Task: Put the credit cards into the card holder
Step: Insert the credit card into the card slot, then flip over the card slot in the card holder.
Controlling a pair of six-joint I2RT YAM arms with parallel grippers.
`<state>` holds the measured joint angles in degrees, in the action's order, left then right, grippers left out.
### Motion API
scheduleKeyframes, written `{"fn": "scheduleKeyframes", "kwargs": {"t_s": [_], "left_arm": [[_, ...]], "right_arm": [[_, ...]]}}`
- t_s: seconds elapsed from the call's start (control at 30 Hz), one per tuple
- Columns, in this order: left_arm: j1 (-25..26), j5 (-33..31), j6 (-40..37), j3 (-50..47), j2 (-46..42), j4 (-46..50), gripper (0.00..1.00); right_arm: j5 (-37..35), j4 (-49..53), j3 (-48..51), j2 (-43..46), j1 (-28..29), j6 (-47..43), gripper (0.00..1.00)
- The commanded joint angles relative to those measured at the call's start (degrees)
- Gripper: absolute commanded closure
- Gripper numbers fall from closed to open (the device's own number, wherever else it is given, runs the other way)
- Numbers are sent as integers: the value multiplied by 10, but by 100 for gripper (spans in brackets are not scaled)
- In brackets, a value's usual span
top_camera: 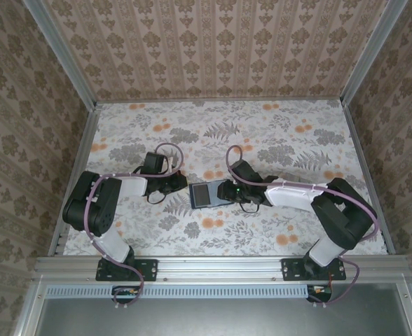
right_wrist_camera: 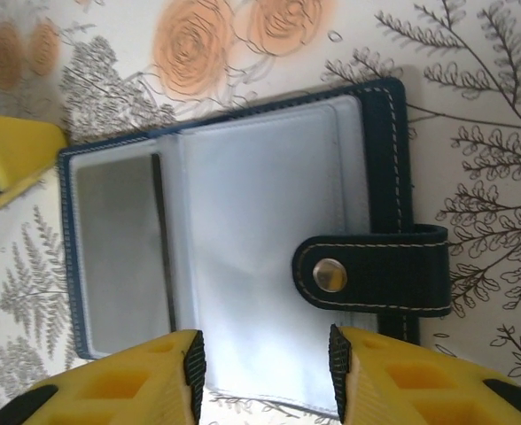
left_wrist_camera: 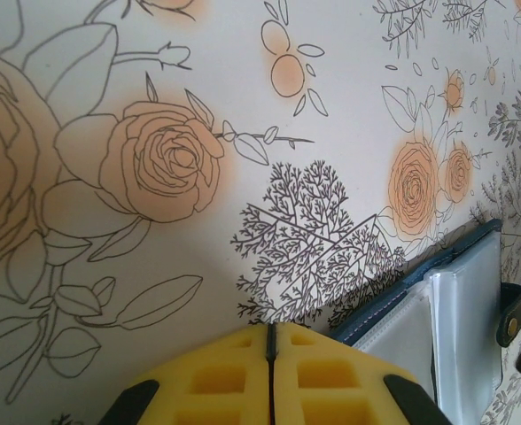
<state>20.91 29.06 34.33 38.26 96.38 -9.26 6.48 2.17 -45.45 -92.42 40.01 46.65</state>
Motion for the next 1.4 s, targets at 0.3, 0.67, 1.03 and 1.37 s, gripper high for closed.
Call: {"fn": "scheduleKeyframes", "kwargs": {"t_s": [0.3, 0.67, 1.03, 1.37], "left_arm": [[-5, -56, -14, -20, 5, 50, 92], [-8, -59, -15, -18, 14, 53, 92], [-12, -61, -17, -17, 16, 56, 93], [-19, -56, -14, -15, 22, 51, 92]], "right_arm": [[19, -4, 2, -32, 3, -3, 60], [58, -58, 4, -36, 7, 1, 68], [91, -102, 0, -41, 6, 2, 64], [171, -166, -40, -72, 30, -20, 64]]}}
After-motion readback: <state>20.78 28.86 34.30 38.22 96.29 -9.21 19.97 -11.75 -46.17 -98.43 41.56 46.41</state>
